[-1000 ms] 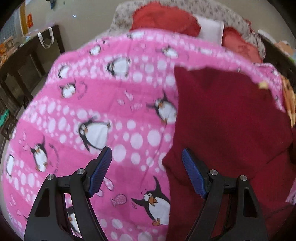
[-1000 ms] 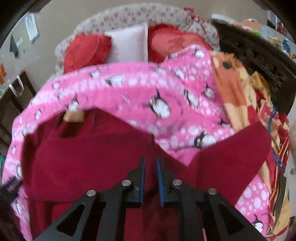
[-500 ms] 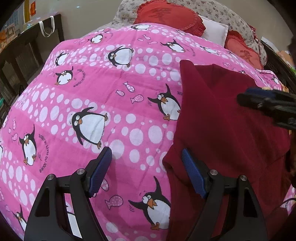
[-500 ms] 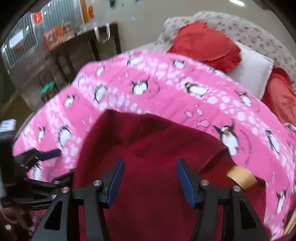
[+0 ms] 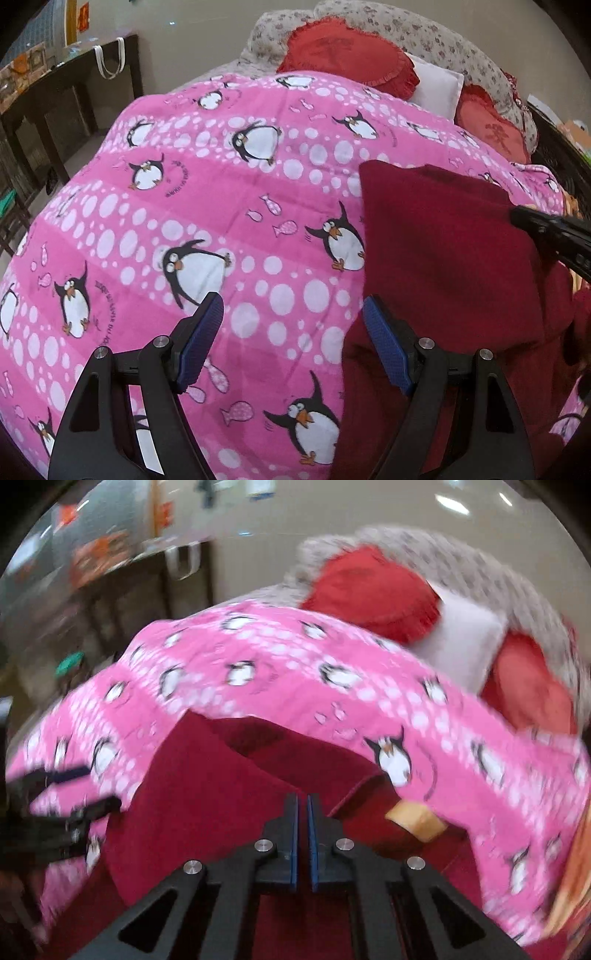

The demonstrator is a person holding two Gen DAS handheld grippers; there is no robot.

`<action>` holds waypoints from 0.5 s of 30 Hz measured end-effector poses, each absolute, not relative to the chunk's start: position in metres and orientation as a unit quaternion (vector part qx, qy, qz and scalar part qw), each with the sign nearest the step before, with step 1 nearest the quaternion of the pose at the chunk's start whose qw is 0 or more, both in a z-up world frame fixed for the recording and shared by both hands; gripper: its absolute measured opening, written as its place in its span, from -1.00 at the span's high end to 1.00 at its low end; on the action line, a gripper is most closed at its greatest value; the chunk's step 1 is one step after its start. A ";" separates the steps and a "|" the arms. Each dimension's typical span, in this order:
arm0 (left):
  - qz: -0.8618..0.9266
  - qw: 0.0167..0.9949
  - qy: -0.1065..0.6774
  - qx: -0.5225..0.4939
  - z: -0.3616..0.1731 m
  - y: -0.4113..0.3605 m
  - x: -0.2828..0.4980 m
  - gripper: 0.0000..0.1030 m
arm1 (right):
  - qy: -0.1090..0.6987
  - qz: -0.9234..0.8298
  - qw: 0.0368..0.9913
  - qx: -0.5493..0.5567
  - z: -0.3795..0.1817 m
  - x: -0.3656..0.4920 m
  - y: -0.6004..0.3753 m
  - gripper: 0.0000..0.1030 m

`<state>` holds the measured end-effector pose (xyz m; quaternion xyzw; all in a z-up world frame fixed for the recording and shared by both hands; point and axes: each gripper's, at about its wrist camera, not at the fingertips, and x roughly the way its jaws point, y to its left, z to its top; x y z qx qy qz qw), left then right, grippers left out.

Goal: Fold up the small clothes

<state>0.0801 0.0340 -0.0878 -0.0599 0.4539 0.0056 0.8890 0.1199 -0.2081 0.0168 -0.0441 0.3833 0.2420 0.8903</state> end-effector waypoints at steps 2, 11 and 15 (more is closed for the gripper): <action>0.004 0.890 0.452 -0.057 -0.083 0.030 0.080 -0.53 | 0.408 0.257 0.876 -0.004 0.007 0.126 -0.211 0.90; -0.026 0.902 0.429 -0.053 -0.067 0.006 0.083 -0.53 | 0.385 0.223 0.893 0.071 0.010 0.055 -0.259 0.06; -0.030 0.888 0.460 -0.015 -0.093 -0.018 0.089 -0.53 | 0.447 0.167 0.874 0.089 -0.029 0.059 -0.278 0.06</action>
